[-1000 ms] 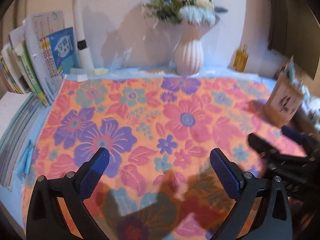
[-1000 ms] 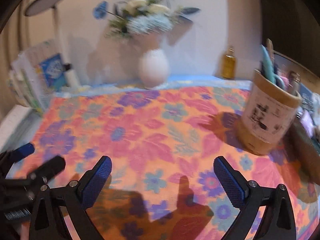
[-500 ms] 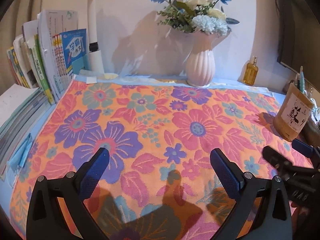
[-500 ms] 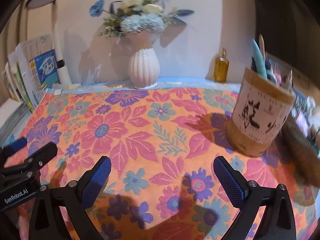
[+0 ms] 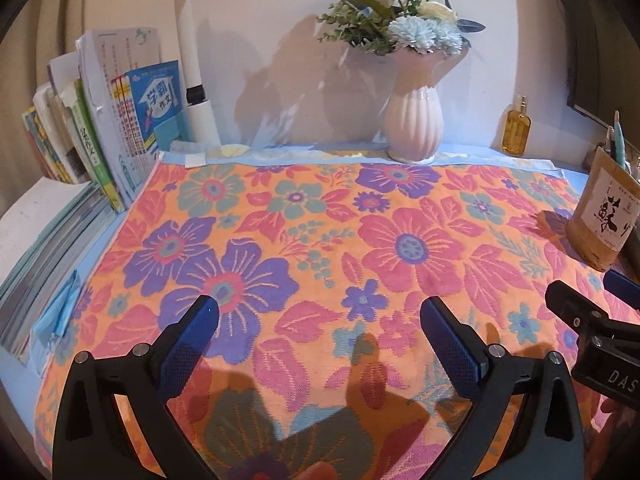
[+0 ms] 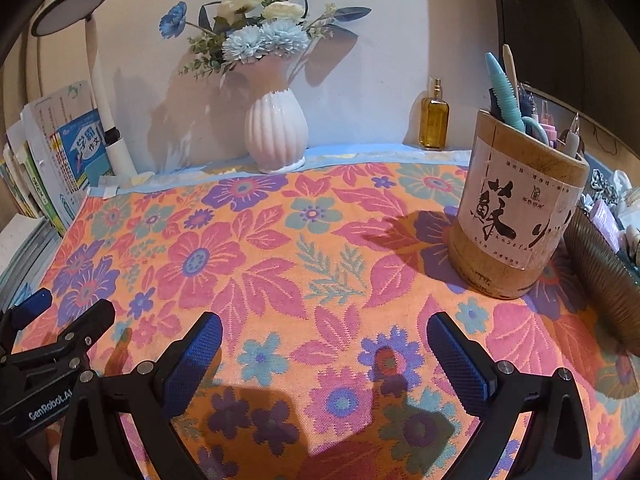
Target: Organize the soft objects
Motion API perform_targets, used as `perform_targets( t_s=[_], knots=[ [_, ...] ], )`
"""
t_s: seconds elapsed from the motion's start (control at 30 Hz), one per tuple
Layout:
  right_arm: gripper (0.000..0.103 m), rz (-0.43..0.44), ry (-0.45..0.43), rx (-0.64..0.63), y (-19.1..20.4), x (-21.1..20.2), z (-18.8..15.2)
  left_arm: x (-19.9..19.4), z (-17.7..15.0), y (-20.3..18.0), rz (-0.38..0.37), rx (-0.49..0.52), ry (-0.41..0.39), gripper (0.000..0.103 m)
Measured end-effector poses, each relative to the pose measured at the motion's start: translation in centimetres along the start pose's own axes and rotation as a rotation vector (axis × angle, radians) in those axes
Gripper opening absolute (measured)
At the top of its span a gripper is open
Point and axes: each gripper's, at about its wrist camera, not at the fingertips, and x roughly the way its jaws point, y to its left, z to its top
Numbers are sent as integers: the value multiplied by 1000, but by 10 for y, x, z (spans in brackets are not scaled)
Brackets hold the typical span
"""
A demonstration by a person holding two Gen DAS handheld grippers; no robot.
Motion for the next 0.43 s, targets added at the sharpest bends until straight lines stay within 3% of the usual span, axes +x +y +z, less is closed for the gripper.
perform_targets(
  t_s=[0.2,0.33,0.43],
  knots=[
    [102,3,4,-1,-1,2,0,3,0,2,7,-8,12,101],
    [102,1,3,-10,1,1,-1,-4,1,4,49,-9,-43,101],
    [102,1,4,-14,2,2,-1,-3,1,-1,54,18,-36,101]
  ],
)
